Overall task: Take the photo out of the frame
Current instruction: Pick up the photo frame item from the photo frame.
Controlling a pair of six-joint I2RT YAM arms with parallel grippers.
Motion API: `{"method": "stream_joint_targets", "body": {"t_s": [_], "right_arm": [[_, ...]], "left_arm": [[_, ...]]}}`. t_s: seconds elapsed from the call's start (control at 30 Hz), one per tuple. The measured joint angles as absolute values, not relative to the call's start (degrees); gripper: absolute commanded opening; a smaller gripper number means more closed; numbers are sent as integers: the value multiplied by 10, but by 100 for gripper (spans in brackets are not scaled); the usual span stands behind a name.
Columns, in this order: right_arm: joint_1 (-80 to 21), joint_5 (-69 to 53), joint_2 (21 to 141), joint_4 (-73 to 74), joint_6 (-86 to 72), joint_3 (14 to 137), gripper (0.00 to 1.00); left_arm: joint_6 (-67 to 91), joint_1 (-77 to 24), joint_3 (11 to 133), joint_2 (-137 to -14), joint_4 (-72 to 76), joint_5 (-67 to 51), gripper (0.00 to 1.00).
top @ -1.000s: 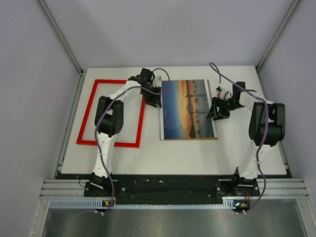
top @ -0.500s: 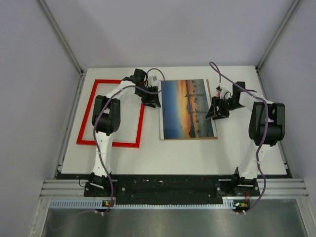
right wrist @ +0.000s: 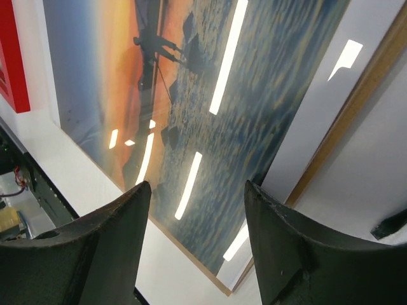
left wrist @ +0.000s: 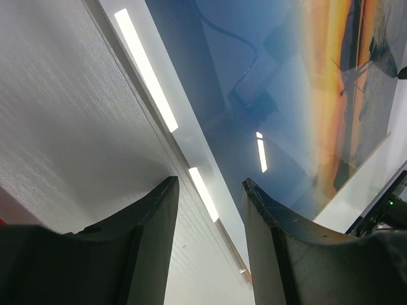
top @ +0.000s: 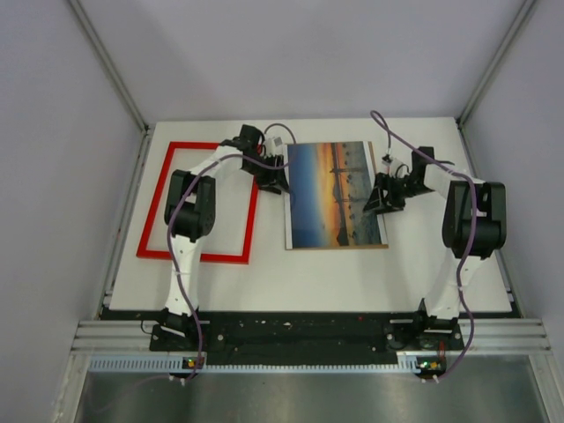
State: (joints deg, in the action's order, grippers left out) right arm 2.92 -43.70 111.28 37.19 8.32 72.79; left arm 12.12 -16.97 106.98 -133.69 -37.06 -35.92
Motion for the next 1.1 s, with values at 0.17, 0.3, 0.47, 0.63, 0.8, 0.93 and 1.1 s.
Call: {"method": "stream_joint_targets", "body": {"t_s": [0.17,0.3,0.47,0.63,0.8,0.93,1.1], "right_arm": [[15,-446,1119,370,83,728,61],[11,-458,1123,369,79,728,61],[3,-467,1127,367,77,729,61],[-11,-475,1131,366,75,729,61],[-12,-475,1131,366,74,729,61],[-12,-475,1131,366,74,729,61],[-13,-475,1131,366,74,730,61]], "left_arm": [[125,-169,1066,-1340,-361,-379,50],[129,-169,1062,-1343,-353,-394,49],[132,-164,1054,-1343,-343,-407,46],[134,-159,1048,-1343,-336,-416,43],[137,-152,1041,-1343,-331,-427,40],[147,-143,1027,-1342,-321,-446,39],[159,-132,1007,-1340,-302,-472,38]]}}
